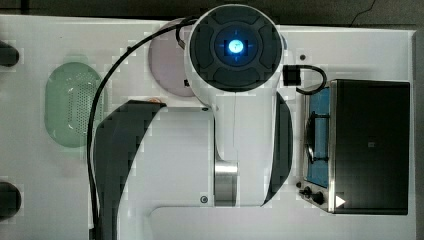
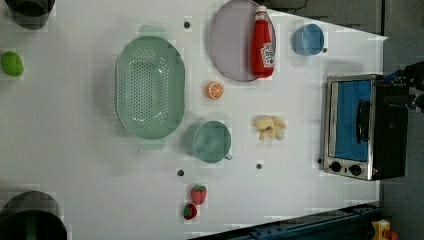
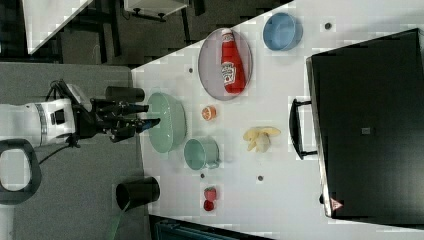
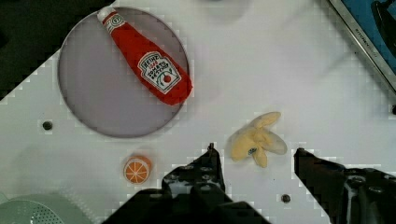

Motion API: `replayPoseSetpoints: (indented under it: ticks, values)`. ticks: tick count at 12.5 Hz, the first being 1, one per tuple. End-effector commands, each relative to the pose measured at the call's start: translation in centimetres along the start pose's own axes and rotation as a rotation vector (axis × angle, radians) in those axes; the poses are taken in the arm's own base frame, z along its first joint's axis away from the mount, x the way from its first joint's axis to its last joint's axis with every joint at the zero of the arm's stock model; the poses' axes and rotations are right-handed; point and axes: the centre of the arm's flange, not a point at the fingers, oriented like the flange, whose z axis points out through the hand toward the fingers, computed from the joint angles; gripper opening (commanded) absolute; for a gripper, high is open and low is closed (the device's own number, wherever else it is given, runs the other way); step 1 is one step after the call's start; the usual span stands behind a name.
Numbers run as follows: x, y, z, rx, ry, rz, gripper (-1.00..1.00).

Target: Pick Banana and place it in mug.

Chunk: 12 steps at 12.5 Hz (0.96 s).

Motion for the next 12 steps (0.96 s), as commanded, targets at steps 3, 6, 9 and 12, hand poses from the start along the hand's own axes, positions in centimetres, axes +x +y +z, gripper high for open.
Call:
replayPoseSetpoints:
  ticks: [3, 6, 9, 12]
  values:
    - [-4.0, 7.5, -5.1, -0.012, -0.049, 0.166, 0.99]
    - [-3.7, 6.8, -0.5, -0.042, -0.084, 0.109, 1.00]
    - [-2.9, 6.0, 5.3, -0.051, -0.106, -0.051, 1.00]
    - [-2.7, 5.3, 11.8, -0.059, -0.140, -0.268, 1.00]
